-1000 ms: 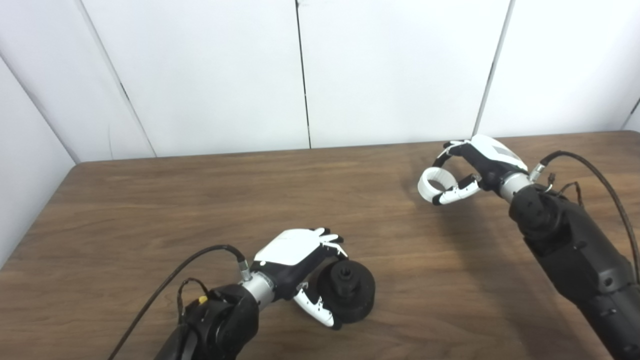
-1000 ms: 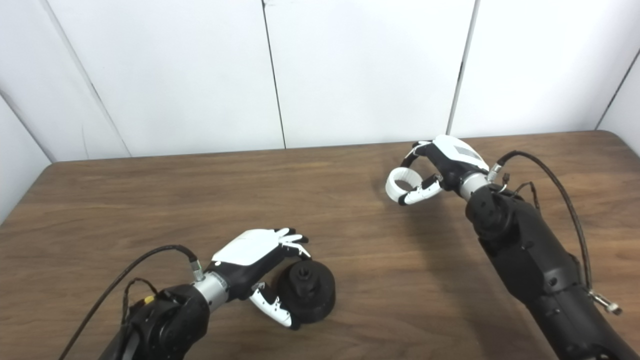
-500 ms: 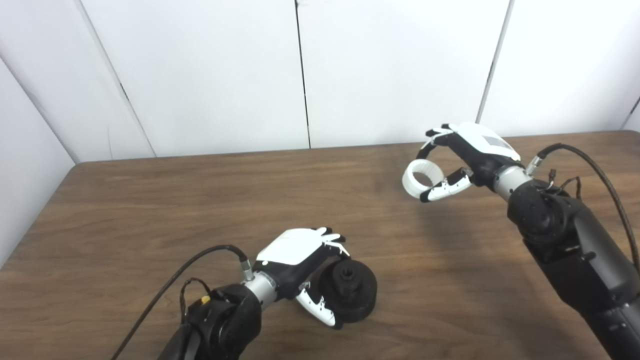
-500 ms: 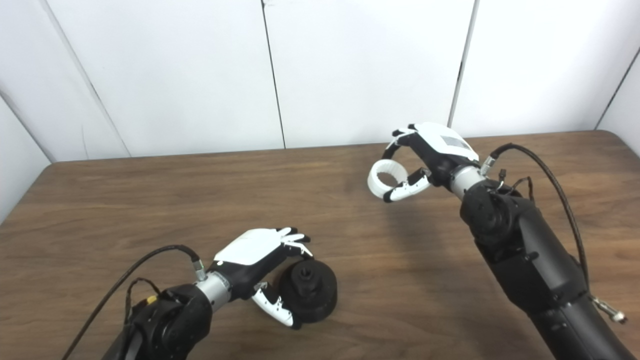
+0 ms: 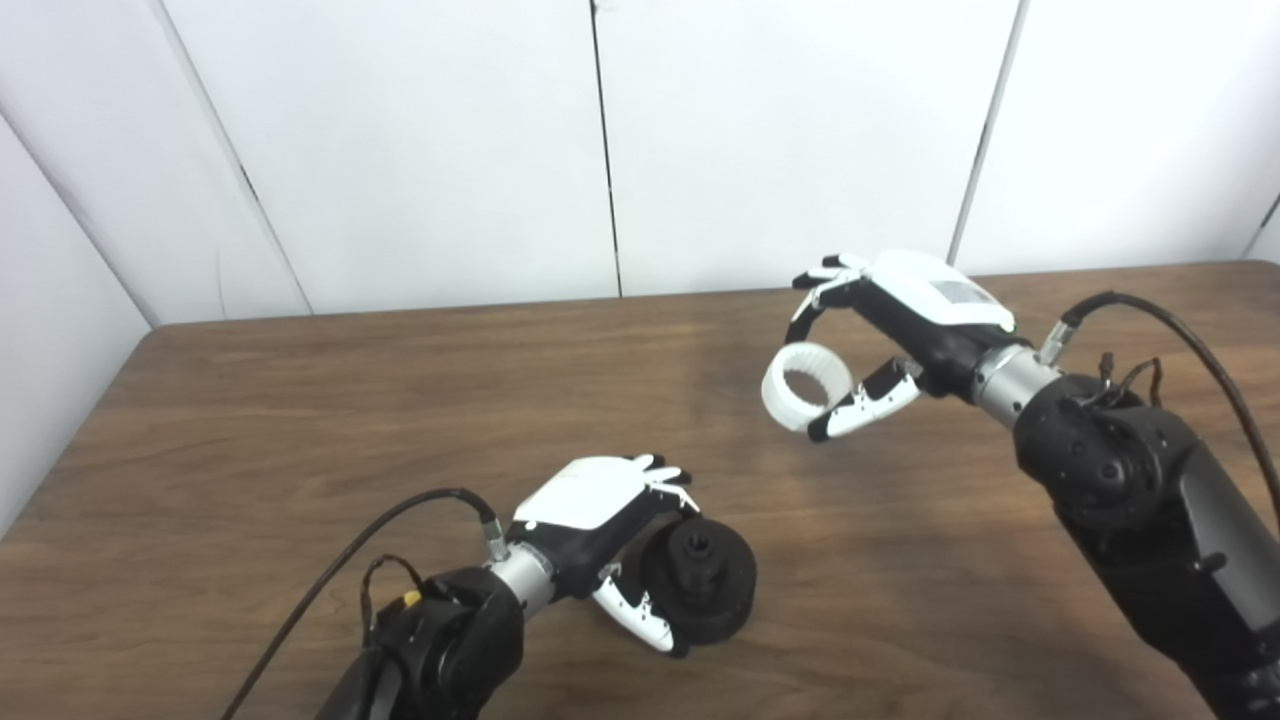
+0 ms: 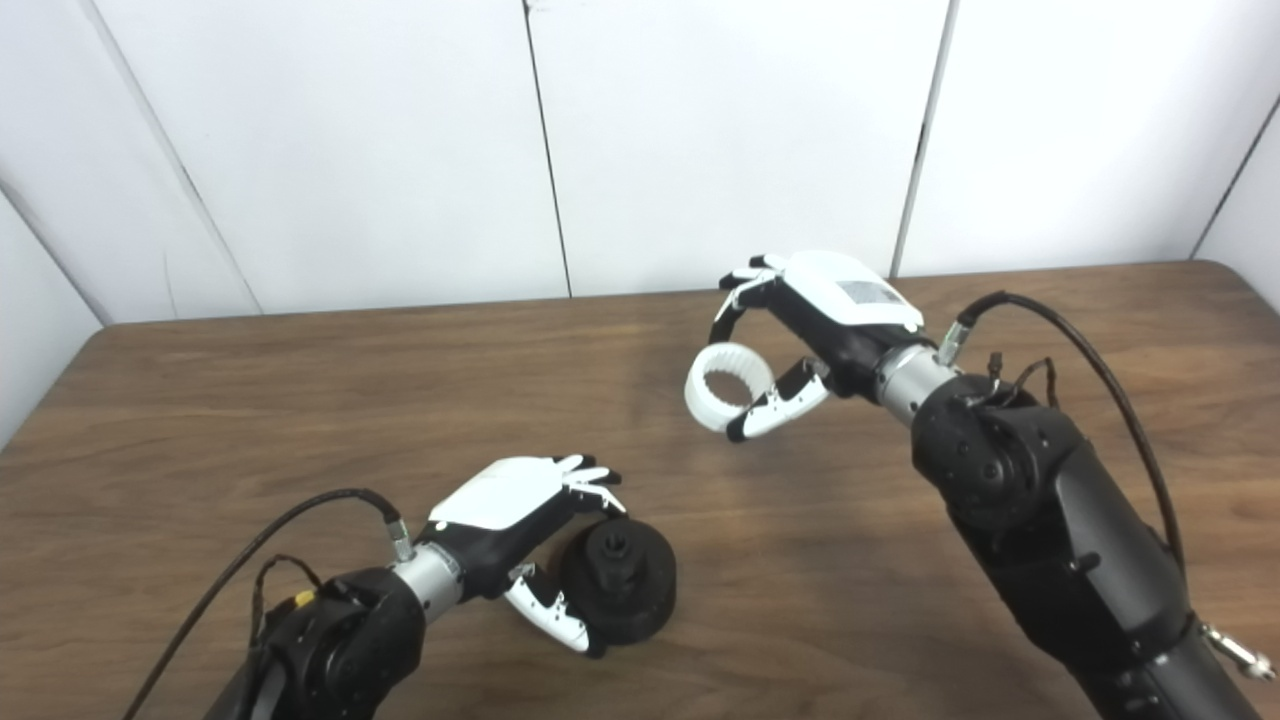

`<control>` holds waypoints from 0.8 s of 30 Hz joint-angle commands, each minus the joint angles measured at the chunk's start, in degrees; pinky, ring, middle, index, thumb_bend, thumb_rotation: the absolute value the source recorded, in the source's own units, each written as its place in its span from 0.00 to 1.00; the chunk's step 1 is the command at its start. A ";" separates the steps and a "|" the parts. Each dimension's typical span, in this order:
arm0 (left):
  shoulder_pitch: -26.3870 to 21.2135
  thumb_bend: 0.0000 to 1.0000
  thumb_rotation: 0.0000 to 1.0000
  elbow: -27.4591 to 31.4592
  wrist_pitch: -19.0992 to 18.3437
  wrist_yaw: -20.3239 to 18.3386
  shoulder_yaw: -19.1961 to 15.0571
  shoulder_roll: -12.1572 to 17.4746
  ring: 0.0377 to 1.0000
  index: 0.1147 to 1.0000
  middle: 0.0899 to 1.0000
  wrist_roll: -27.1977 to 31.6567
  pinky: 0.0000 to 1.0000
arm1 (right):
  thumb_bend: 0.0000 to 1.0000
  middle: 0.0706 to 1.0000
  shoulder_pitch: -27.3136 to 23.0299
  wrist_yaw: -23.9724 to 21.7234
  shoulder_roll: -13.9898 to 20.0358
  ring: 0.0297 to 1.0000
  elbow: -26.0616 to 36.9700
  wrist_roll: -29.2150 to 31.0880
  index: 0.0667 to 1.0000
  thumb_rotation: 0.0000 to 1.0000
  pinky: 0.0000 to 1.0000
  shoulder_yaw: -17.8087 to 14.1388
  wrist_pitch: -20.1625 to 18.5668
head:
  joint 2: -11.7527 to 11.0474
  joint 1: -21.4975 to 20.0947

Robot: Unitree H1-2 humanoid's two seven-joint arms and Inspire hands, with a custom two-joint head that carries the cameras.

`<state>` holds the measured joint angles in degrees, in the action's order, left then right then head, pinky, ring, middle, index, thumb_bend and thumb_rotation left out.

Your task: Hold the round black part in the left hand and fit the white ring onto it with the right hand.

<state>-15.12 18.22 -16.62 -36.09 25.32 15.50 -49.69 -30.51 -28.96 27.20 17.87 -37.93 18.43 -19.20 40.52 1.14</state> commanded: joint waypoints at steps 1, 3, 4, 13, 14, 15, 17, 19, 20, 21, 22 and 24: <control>-2.68 0.98 0.27 0.68 0.85 1.23 -0.63 -0.14 1.00 0.67 0.94 -0.51 1.00 | 0.75 0.87 -1.96 -0.27 0.24 0.95 2.88 -0.47 0.58 0.21 0.82 -0.46 1.35 | 0.11 0.03; -2.68 0.98 0.27 0.61 0.86 1.31 -0.60 -0.19 1.00 0.67 0.94 -0.59 1.00 | 0.75 0.87 -1.87 -1.06 -0.10 0.95 3.79 -0.51 0.58 0.21 0.82 -0.24 1.19 | 0.13 0.09; -2.69 0.98 0.27 0.65 0.69 1.19 -0.61 -0.26 1.00 0.67 0.94 -0.59 1.00 | 0.75 0.88 -1.80 -1.36 -0.28 0.95 4.20 -0.55 0.58 0.20 0.83 -0.15 1.23 | 0.14 0.17; -2.81 0.98 0.27 0.78 0.24 0.76 -0.54 -0.42 1.00 0.67 0.94 -0.93 1.00 | 0.53 0.88 -1.08 -4.16 -1.86 0.97 7.34 -0.48 0.46 0.15 0.85 0.79 0.70 | 0.38 0.36; -2.82 0.98 0.27 0.78 0.23 0.74 -0.54 -0.43 1.00 0.67 0.94 -1.01 1.00 | 0.52 0.88 -0.98 -4.42 -2.03 0.97 7.53 -0.49 0.46 0.15 0.85 0.75 0.58 | 0.42 0.34; -2.80 0.98 0.27 0.71 0.38 0.92 -0.56 -0.43 1.00 0.67 0.94 -0.99 1.00 | 0.52 0.88 -0.73 -4.86 -2.34 0.97 7.93 -0.36 0.46 0.15 0.86 0.77 0.23 | 0.47 0.38; -2.76 0.98 0.27 0.59 0.71 1.22 -0.61 -0.42 1.00 0.67 0.94 -0.84 1.00 | 0.52 0.89 -0.38 -5.65 -2.75 0.97 8.51 -0.28 0.46 0.15 0.87 0.78 -0.30 | 0.43 0.44; -2.74 0.98 0.27 0.50 0.92 1.31 -0.65 -0.36 1.00 0.67 0.94 -0.69 1.00 | 0.52 0.89 0.08 -6.74 -3.06 0.97 9.43 -0.33 0.46 0.14 0.88 1.04 -0.60 | 0.53 0.46; -2.74 0.98 0.27 0.48 0.95 1.30 -0.66 -0.34 1.00 0.67 0.94 -0.66 1.00 | 0.52 0.89 0.22 -7.13 -3.19 0.98 9.71 -0.40 0.46 0.14 0.88 1.06 -0.63 | 0.53 0.46; -2.71 0.98 0.28 0.48 0.98 1.35 -0.70 -0.35 1.00 0.67 0.94 -0.62 1.00 | 0.52 0.89 0.40 -7.50 -3.33 0.98 10.04 -0.48 0.46 0.14 0.88 1.11 -0.65 | 0.53 0.46; -2.69 0.98 0.28 0.51 0.98 1.37 -0.72 -0.34 1.00 0.67 0.94 -0.62 1.00 | 0.52 0.89 0.51 -7.90 -3.47 0.98 10.39 -0.60 0.46 0.14 0.88 1.18 -0.73 | 0.60 0.45; -2.68 0.98 0.28 0.58 0.76 1.18 -0.77 -0.38 1.00 0.67 0.94 -0.60 1.00 | 0.52 0.89 0.73 -8.51 -3.79 0.98 10.97 -0.79 0.46 0.15 0.88 1.34 -0.64 | 0.62 0.50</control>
<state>-15.14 18.04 -16.62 -36.12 25.32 15.14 -49.91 -28.11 -37.62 23.72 26.27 -38.46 20.22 -19.74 41.13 1.58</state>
